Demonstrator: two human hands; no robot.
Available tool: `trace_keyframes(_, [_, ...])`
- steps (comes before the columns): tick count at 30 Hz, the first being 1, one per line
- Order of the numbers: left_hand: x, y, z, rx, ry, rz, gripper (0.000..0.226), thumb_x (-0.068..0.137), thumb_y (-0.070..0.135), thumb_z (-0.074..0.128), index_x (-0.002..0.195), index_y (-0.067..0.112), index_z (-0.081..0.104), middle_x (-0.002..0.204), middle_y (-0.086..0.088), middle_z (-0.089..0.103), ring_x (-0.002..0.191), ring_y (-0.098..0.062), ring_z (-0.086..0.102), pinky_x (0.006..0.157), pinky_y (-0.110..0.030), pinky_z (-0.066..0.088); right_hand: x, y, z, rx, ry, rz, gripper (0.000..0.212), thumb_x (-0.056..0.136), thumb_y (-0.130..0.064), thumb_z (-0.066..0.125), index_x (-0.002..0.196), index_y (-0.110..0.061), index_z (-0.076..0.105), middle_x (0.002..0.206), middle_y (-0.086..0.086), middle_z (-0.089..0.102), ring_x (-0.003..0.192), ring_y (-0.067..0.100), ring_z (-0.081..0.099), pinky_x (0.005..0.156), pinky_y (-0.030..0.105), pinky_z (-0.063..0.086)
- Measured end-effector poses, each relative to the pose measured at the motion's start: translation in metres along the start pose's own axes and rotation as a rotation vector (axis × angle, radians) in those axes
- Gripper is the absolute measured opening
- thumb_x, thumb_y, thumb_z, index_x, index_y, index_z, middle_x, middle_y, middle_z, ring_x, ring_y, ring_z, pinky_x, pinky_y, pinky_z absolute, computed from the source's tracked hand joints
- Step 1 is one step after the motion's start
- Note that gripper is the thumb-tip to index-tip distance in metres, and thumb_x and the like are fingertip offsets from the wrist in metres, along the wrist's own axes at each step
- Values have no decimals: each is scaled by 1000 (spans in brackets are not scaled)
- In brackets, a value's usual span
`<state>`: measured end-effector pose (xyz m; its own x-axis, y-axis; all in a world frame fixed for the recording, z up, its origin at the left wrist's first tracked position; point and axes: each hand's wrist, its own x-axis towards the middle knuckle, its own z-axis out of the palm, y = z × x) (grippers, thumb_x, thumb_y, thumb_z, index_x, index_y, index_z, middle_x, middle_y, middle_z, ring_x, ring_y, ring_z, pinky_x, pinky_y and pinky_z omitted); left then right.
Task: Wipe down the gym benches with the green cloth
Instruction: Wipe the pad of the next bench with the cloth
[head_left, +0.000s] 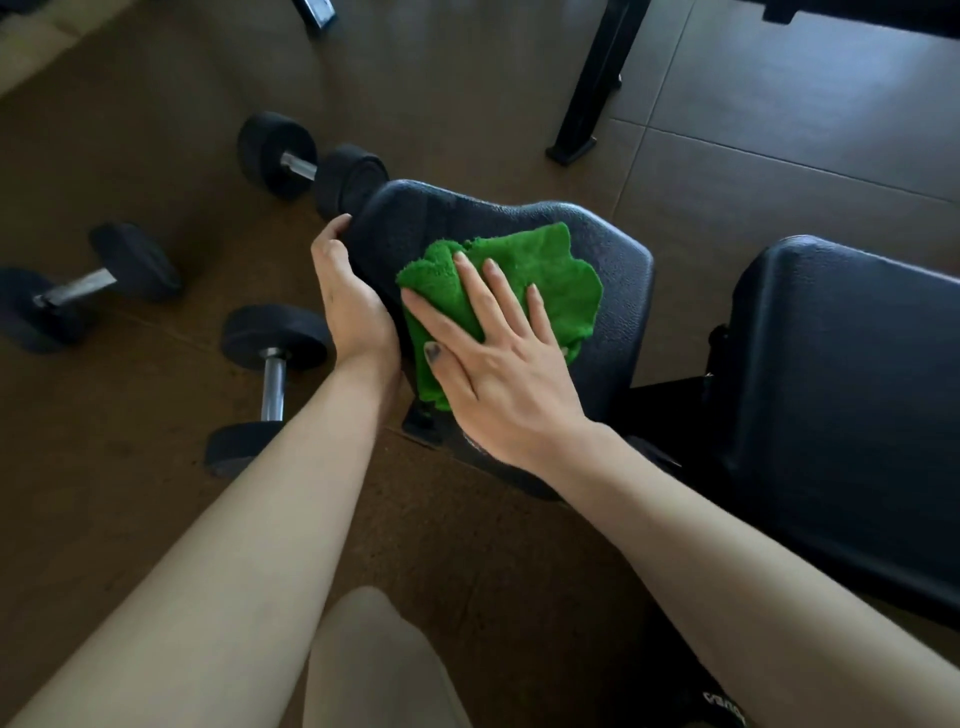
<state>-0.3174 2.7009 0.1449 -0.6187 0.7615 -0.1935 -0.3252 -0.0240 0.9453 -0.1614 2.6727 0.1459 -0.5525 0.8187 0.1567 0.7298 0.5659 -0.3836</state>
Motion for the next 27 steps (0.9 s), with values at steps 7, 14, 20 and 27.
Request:
trace_keyframes(7, [4, 2, -7, -41, -35, -71, 45, 104, 37, 42, 142, 19, 57, 133, -11, 68, 121, -27, 67, 97, -39, 57, 81, -14, -5, 50, 3, -4, 51, 108, -45, 25, 159, -52, 22, 174, -2, 6, 160, 25, -1, 127, 58, 1])
trace_keyframes(14, [-3, 8, -8, -60, -86, -85, 40, 110, 31, 36, 145, 18, 49, 138, -12, 64, 125, -27, 64, 104, -43, 56, -19, -10, 4, 11, 8, -82, 50, 107, -42, 31, 156, -46, 38, 174, -1, 9, 161, 25, 2, 127, 57, 9])
trace_keyframes(20, [-1, 5, -12, -3, -102, -101, 44, 108, 37, 35, 145, 21, 52, 135, -11, 67, 123, -25, 67, 109, -48, 51, 57, -9, -2, 22, 25, -96, 51, 107, -44, 28, 158, -50, 28, 173, 0, 13, 160, 26, 6, 126, 59, 8])
trace_keyframes(27, [6, 23, -1, 4, -75, -218, 50, 101, 48, 42, 136, 20, 65, 130, -9, 72, 121, -26, 68, 110, -45, 49, 73, -11, -6, 117, 9, 67, 50, 108, -45, 26, 158, -52, 26, 174, -2, 9, 160, 21, 0, 128, 53, 0])
